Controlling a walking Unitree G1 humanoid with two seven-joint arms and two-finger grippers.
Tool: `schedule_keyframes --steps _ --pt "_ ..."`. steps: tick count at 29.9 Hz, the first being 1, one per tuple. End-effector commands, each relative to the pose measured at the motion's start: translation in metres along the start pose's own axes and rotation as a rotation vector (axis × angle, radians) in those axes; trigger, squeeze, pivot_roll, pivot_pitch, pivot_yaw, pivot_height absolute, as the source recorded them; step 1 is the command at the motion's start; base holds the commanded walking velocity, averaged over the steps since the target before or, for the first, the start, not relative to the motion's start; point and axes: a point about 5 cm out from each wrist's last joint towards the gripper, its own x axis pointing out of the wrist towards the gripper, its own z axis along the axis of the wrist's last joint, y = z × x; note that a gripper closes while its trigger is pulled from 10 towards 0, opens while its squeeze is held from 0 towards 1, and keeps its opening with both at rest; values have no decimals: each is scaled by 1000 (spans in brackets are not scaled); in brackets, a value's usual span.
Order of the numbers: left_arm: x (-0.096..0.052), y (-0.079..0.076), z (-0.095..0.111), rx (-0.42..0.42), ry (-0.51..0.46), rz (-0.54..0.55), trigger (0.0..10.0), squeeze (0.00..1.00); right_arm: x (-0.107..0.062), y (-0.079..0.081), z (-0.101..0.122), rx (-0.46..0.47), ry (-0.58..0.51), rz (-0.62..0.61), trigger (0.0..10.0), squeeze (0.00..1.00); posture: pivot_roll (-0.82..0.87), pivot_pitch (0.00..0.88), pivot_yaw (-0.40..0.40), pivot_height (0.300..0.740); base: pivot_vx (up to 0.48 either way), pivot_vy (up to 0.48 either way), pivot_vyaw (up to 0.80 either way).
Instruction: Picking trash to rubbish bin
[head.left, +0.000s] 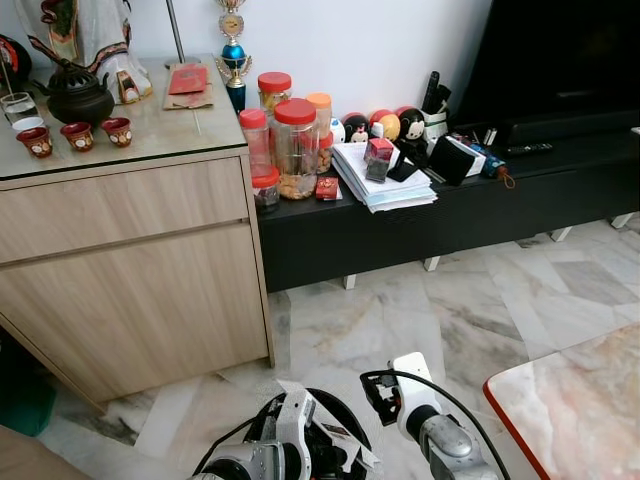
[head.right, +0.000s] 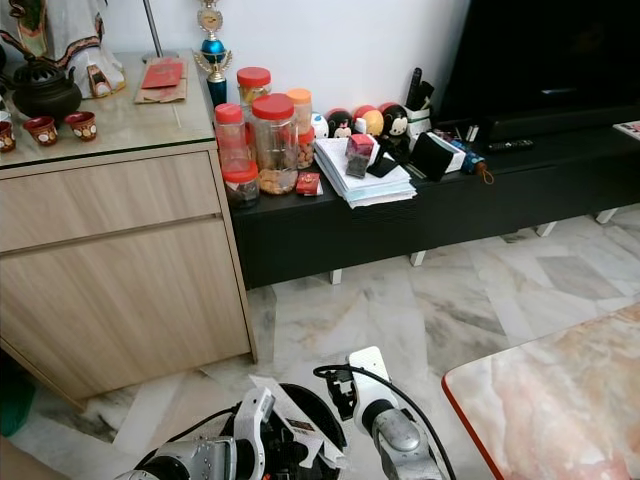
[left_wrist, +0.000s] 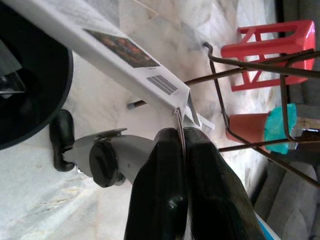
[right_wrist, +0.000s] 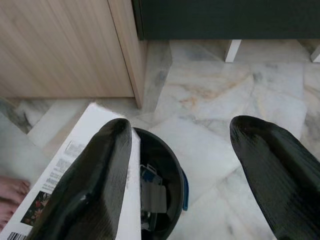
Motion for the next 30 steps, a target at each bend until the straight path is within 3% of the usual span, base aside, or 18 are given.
schedule_keyframes --steps 1,6,15,18,28,29,30 --pt "0 -1 -1 10 18 -5 10000 0 -1 -2 2 -27 2 13 10000 0 97 86 -45 740 0 0 0" --pt "0 0 -2 7 25 -8 10000 0 -4 -6 -3 -129 61 85 10000 0 97 86 -45 740 0 0 0" --pt "0 0 -3 13 31 -7 10000 0 -6 -9 -4 -179 94 187 10000 0 93 92 -45 740 0 0 0" --pt "0 0 -3 9 28 -6 10000 0 -9 -13 -5 -235 119 232 10000 0 93 92 -45 740 0 0 0" --pt "0 -2 -2 -7 15 -27 10000 0 -11 -20 -2 -248 121 239 10000 0 93 92 -45 740 0 0 0" --pt "0 -1 -2 -5 15 -27 10000 424 -11 -20 -2 -253 123 230 10000 0 93 92 -45 740 0 0 0" --pt "0 -1 -2 -5 15 -27 10000 424 -11 -20 -2 -253 123 230 10000 0 93 92 -45 740 0 0 0"
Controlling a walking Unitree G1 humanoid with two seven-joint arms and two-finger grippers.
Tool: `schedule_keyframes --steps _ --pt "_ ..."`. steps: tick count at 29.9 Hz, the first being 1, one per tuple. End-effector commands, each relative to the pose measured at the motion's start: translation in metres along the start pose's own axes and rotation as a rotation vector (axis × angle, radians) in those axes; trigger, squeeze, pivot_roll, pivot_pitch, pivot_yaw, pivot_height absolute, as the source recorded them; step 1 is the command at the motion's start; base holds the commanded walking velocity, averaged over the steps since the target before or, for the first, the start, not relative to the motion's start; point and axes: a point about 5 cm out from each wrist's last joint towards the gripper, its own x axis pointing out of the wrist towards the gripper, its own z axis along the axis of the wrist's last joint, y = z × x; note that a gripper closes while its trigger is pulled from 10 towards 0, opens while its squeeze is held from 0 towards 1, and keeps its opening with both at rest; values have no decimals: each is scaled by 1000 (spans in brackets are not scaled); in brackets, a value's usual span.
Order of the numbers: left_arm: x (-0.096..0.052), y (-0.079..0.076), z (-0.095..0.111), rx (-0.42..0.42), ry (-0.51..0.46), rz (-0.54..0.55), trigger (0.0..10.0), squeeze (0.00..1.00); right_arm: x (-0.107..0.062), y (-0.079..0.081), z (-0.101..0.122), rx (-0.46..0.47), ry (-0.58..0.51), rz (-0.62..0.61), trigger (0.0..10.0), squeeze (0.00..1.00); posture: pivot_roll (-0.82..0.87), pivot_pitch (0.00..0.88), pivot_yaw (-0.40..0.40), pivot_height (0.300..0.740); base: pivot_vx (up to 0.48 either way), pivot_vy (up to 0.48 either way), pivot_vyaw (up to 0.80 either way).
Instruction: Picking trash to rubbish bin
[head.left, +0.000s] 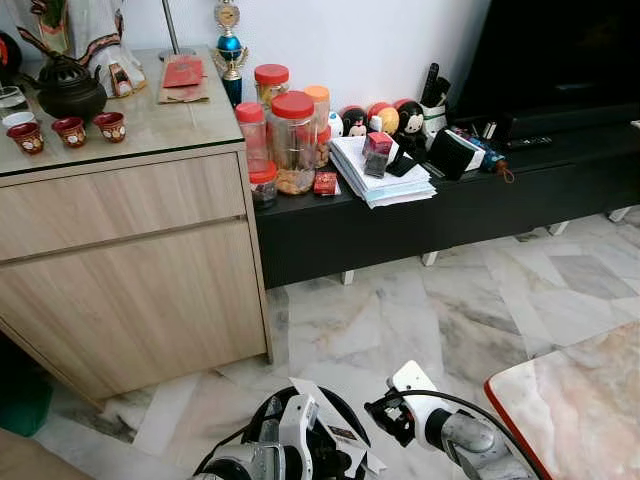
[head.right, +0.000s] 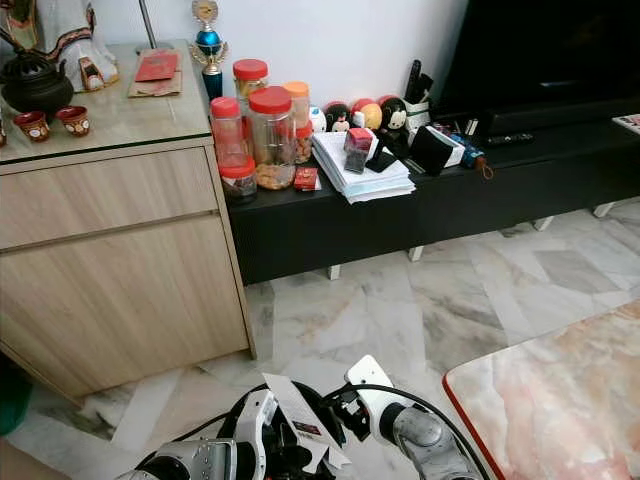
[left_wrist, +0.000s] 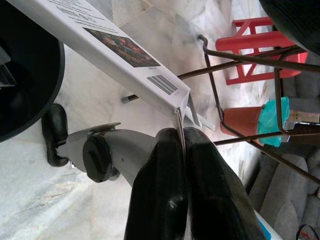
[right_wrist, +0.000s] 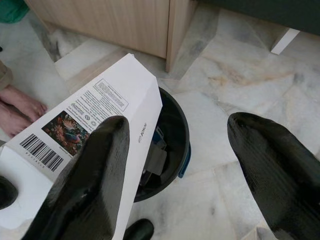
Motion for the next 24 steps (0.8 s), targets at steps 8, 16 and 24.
schedule_keyframes --steps 8,16,24 --pt "-1 1 0 -14 -16 6 10000 1000 -1 -3 1 -19 11 -16 10000 0 93 82 -42 740 0 0 0" --pt "-1 2 2 -13 -26 3 10000 1000 1 0 2 -21 5 -8 10000 0 93 82 -42 740 0 0 0" --pt "-20 24 17 72 -88 81 10000 0 1 1 2 -8 -8 -20 10000 0 98 75 -49 740 0 0 0"
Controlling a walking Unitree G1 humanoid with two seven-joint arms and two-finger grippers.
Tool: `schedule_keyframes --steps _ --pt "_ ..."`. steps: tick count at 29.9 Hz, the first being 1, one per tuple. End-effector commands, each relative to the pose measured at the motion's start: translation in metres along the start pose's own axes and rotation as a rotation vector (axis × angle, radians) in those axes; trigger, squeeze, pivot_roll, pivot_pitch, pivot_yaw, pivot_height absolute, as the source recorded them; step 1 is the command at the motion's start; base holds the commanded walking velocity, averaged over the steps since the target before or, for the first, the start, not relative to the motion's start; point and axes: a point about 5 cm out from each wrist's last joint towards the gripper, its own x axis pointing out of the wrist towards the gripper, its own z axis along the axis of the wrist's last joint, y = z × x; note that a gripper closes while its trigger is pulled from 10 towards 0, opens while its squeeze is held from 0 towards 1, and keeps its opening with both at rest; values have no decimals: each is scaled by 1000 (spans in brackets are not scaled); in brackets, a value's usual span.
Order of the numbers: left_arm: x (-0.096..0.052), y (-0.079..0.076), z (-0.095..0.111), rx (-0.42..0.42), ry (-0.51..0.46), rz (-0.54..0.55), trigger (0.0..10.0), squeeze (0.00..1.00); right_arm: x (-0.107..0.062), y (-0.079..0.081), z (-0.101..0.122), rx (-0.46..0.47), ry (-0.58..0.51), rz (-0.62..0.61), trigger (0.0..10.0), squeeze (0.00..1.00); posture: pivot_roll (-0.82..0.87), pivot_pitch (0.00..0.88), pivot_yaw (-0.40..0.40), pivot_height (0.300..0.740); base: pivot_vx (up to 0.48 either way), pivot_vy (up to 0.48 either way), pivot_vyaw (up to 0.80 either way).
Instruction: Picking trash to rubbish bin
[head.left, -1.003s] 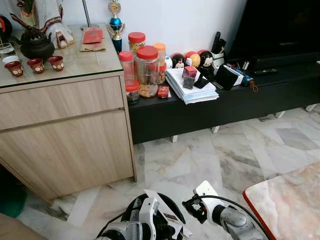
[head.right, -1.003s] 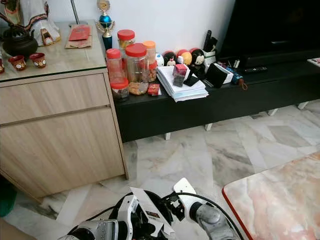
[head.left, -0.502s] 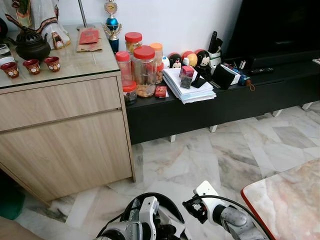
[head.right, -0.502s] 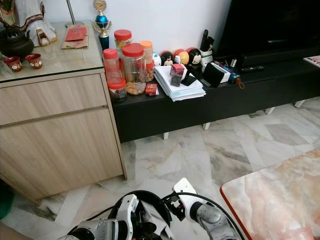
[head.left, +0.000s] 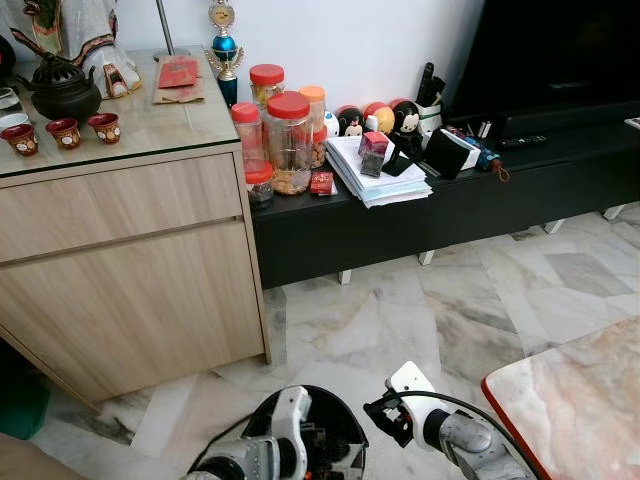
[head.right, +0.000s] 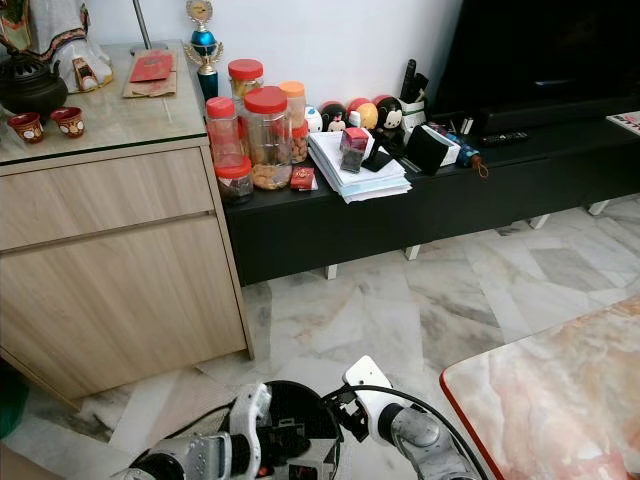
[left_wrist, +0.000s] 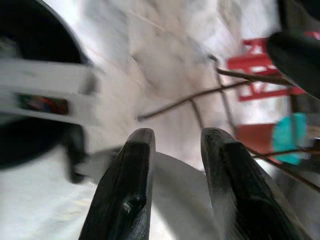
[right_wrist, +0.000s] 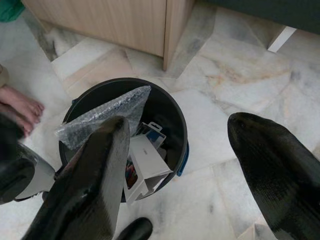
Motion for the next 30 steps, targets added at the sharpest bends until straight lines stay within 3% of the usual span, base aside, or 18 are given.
schedule_keyframes --steps 1,2,4,8,11,16,18,30 --pt "-7 11 1 107 8 47 10000 0 -1 -1 -1 -3 -4 -32 10000 0 111 78 -51 740 0 0 0" --pt "-15 23 4 197 4 133 10000 0 0 1 -5 25 7 -46 10000 0 111 78 -51 740 0 0 0" --pt "-22 33 5 227 -11 213 10000 0 0 3 -8 42 19 -55 10000 0 125 78 -52 740 0 0 0" --pt "-47 67 -1 164 -51 478 10000 0 2 12 -21 147 47 -91 10000 0 132 76 -51 740 0 0 0" --pt "-55 77 -10 215 -23 568 10000 0 1 14 -28 196 66 -127 10000 0 132 76 -51 740 0 0 0" --pt "-76 98 -29 155 -45 819 10000 0 -8 24 -60 390 148 -235 10000 0 135 70 -51 740 0 0 0" --pt "-83 104 -31 173 -64 905 10000 0 -14 24 -72 446 184 -302 10000 0 141 67 -49 740 0 0 0" --pt "-95 111 -59 208 -22 1046 10000 0 -30 37 -101 562 225 -389 10000 0 136 61 -37 740 0 0 0"
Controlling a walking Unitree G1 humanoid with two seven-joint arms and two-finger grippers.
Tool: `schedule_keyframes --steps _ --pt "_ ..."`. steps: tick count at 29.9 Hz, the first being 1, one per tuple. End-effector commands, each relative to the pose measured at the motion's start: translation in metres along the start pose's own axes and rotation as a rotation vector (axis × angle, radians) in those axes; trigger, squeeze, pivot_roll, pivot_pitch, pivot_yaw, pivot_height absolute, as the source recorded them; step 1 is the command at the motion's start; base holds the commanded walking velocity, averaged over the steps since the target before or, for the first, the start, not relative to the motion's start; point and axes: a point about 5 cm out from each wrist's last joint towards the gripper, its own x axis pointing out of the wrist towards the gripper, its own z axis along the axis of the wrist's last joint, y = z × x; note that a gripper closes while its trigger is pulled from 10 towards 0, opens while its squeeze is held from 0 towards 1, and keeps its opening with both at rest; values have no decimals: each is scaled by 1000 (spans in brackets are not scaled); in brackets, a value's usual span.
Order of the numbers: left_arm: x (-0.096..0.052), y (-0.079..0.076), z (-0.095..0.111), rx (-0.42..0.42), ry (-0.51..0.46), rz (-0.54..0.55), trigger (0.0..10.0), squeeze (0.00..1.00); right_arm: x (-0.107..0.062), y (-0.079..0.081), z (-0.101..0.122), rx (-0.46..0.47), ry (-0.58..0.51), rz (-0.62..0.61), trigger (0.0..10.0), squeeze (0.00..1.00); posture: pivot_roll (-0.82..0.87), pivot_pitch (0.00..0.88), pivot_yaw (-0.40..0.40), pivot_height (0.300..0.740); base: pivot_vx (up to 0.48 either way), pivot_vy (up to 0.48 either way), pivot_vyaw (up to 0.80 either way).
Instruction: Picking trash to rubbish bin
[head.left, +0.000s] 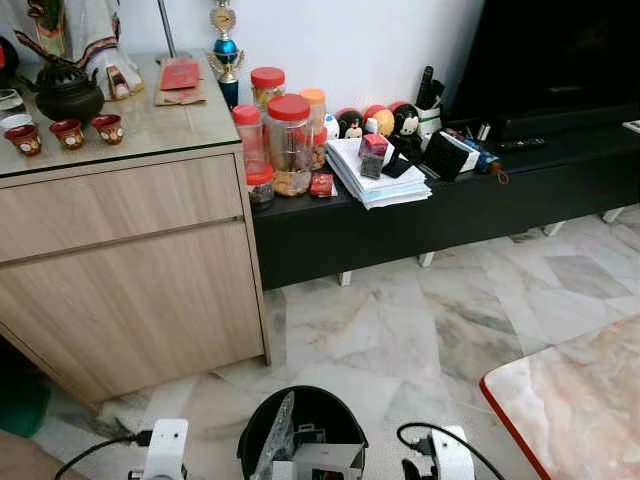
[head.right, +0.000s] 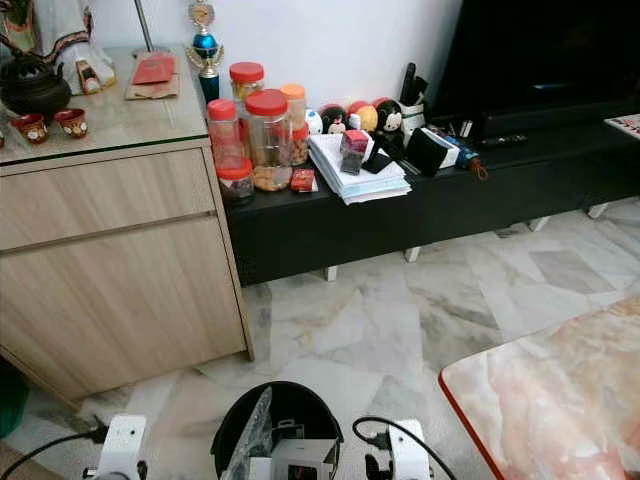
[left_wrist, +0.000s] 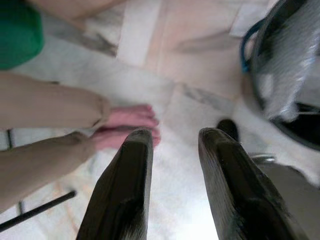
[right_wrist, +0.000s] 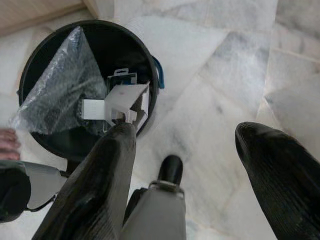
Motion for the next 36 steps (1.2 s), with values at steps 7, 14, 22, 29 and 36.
schedule_keyframes --steps 7,14,22,29,36 --pt "-4 2 -22 45 12 18 10000 0 -4 -8 -7 70 -19 -50 10000 0 128 53 -33 740 0 0 0" --pt "-5 4 -27 60 25 33 10000 0 -4 -6 -7 81 -23 -49 10000 0 129 36 -29 740 0 0 0" --pt "-5 2 -25 54 14 23 10000 0 -3 -4 -5 91 -33 -46 10000 0 126 14 -25 740 0 0 0" --pt "-5 1 -23 52 3 14 10000 0 -3 -4 -5 91 -32 -47 10000 0 123 3 -22 740 -78 0 0" --pt "-4 3 -20 50 -1 20 10000 0 -3 -3 -8 97 -24 -46 10000 0 125 0 -19 740 -324 0 0"
